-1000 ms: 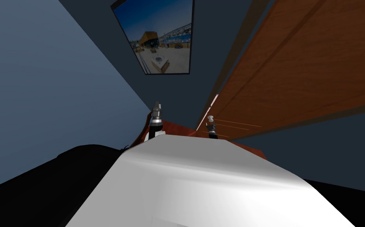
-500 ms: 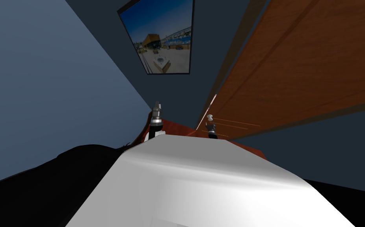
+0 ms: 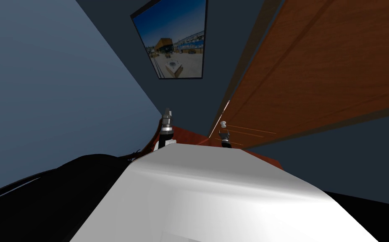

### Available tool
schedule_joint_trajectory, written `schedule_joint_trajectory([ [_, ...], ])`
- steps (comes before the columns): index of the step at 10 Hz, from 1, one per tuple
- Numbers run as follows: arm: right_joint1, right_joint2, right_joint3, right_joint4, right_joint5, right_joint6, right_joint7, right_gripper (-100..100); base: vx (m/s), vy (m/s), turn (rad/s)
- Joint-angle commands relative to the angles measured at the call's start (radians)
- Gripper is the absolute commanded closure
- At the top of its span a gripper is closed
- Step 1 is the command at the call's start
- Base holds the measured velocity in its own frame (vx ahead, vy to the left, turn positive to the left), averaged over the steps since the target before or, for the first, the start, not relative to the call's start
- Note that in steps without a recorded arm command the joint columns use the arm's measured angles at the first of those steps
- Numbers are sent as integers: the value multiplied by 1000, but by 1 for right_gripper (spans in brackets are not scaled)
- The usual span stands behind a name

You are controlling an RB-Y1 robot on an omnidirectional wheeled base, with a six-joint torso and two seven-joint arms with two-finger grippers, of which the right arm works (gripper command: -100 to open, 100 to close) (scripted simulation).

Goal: Pull the door open

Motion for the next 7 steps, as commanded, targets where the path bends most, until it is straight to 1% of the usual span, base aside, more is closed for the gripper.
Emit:
schedule_joint_trajectory([
  [1,1,0,5,-3,-12,2,-29,-100,-43,-15,17],
  [2,1,1,13,-7,-34,6,-69,-100,-47,-16,27],
  [3,2,1,21,-11,-56,9,-95,-100,-67,-38,57],
  [4,2,1,21,-11,-56,9,-109,-100,-51,-26,21],
  [6,3,3,36,-19,-96,15,-173,-100,-54,-26,31],
  [7,3,3,36,-19,-96,15,-187,-100,-48,-18,21],
])
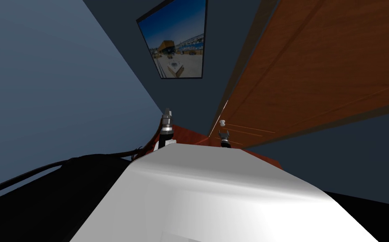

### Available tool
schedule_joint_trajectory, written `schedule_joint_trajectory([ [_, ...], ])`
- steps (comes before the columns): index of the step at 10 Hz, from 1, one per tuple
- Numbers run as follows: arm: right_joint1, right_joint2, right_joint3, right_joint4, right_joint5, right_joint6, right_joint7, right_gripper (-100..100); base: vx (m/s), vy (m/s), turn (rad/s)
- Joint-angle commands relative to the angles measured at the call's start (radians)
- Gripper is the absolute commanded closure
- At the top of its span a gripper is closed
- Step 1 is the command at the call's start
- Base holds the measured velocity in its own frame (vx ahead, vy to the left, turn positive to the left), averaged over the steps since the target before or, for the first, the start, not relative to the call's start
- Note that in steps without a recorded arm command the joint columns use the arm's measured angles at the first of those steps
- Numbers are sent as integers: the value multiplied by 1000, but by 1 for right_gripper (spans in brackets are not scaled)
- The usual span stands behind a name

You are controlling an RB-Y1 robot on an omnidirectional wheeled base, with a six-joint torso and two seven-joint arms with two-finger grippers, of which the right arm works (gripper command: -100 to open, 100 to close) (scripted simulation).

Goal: Pull the door open

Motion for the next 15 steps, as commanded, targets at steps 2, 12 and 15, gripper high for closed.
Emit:
schedule_joint_trajectory([
  [2,1,1,14,-8,-38,6,-76,-100,-52,-12,26],
  [12,20,-44,12,10,-102,-10,-242,-100,33,-6,59],
  [15,35,-82,-5,33,-114,-29,-285,-100,212,-1,142],
])
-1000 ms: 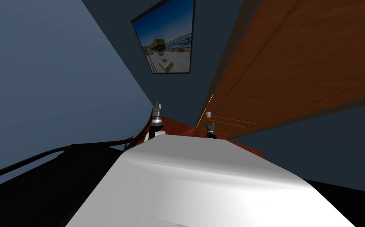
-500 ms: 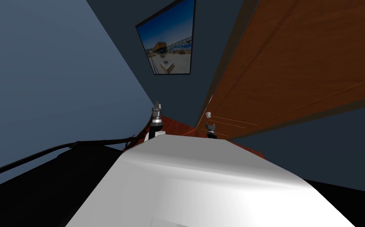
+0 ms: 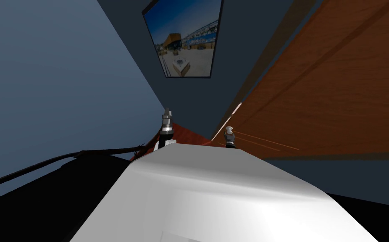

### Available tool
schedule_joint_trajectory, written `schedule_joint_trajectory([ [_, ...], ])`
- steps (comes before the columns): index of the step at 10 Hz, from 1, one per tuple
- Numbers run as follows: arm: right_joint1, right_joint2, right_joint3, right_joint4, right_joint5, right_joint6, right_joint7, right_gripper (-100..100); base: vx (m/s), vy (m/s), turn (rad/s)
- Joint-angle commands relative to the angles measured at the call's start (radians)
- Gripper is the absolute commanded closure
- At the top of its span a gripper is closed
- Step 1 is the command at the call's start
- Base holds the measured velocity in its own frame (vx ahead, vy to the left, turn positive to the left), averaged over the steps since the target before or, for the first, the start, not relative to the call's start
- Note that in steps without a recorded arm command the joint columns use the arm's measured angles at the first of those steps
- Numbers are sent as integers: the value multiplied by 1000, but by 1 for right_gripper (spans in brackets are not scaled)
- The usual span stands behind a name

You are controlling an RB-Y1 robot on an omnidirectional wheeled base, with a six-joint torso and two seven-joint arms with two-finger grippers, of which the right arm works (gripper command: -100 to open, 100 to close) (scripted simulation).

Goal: Pull the door open

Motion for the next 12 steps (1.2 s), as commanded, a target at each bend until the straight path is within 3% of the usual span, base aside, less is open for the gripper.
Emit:
schedule_joint_trajectory([
  [1,-10,-1,3,37,2,-21,-19,-100,78,-10,0],
  [3,-1,-24,-7,50,-5,-32,-45,-100,117,-13,103],
  [4,-10,-19,-3,59,-2,-33,-43,-100,62,-13,22],
  [5,-10,-19,-3,59,-2,-33,-43,100,-14,-2,-33],
  [10,-10,-19,-3,59,-2,-33,-43,100,-10,0,2],
  [12,0,-37,18,52,7,-40,-66,100,-148,-18,84],
])
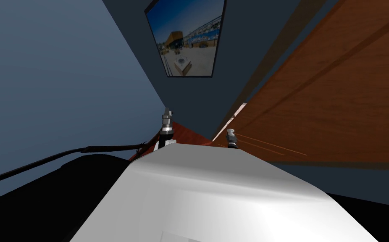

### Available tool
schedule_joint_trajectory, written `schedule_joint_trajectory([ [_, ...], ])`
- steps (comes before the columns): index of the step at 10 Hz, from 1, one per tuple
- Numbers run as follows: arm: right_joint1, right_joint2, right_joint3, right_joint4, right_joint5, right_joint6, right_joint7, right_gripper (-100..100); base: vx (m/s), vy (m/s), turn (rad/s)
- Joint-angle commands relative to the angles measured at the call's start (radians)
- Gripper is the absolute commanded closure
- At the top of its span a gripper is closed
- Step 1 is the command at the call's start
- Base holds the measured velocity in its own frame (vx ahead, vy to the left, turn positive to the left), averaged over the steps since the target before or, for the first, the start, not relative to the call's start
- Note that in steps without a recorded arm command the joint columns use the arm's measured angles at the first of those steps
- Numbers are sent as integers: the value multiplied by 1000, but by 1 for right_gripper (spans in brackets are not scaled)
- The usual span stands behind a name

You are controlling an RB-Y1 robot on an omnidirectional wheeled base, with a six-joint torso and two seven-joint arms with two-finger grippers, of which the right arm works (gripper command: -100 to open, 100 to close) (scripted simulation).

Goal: Pull the door open

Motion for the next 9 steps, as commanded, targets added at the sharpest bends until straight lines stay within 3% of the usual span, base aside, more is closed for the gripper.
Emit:
schedule_joint_trajectory([
  [1,9,-7,20,0,8,-6,-19,100,-191,-15,63],
  [6,40,-56,89,-25,37,-31,-91,100,-230,-35,102],
  [7,45,-63,99,-29,42,-34,-102,100,-236,-8,79],
  [8,41,-58,92,-27,39,-29,-91,100,-107,-2,16],
  [9,54,-72,114,-28,50,-45,-114,100,-162,-29,110],
])
